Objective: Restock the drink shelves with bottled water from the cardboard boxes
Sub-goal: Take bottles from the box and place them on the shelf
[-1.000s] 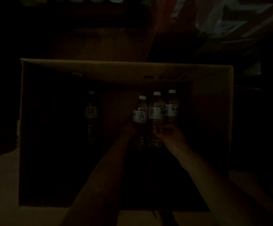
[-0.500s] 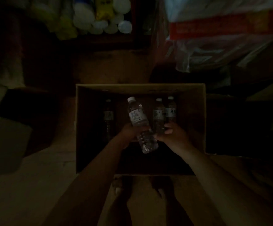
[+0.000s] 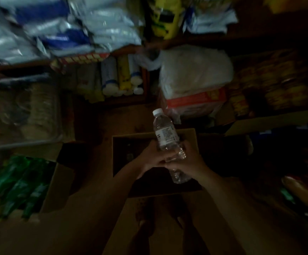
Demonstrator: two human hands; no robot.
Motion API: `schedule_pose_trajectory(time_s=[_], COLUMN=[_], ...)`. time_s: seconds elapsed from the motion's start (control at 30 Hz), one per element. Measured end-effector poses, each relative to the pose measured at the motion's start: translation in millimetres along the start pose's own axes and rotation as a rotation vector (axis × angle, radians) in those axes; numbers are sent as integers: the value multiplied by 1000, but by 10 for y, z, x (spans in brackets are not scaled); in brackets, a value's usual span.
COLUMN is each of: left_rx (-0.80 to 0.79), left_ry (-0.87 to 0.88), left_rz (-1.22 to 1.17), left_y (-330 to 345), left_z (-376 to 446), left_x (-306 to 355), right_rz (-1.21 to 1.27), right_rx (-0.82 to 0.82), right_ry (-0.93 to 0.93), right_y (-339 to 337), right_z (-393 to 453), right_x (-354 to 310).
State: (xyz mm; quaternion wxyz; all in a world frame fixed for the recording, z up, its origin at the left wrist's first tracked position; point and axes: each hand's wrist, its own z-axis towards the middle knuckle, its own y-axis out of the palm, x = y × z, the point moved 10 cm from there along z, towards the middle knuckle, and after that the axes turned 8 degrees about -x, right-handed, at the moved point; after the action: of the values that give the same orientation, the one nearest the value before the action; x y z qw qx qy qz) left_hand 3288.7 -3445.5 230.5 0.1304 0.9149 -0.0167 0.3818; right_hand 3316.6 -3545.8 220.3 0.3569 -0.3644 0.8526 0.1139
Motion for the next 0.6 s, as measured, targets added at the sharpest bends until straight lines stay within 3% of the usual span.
schedule_pose_trajectory(time_s=[0.17,0.3,0.6], left_rx=[23,8,-175], left_ry=[95,228,474], left_rz=[94,32,216], left_y=[-158,-31,1100], left_z=[-516,-809,-1657], left_x=[989,1846,3503], right_rz=[201,264,242], right_rx=[-29,-86,37], right_ry=[-120,-296,-462], right_y=[-235,-347,-1058], right_z=[-511,-1096,-2521], right_x=[-863,-1664,-2503])
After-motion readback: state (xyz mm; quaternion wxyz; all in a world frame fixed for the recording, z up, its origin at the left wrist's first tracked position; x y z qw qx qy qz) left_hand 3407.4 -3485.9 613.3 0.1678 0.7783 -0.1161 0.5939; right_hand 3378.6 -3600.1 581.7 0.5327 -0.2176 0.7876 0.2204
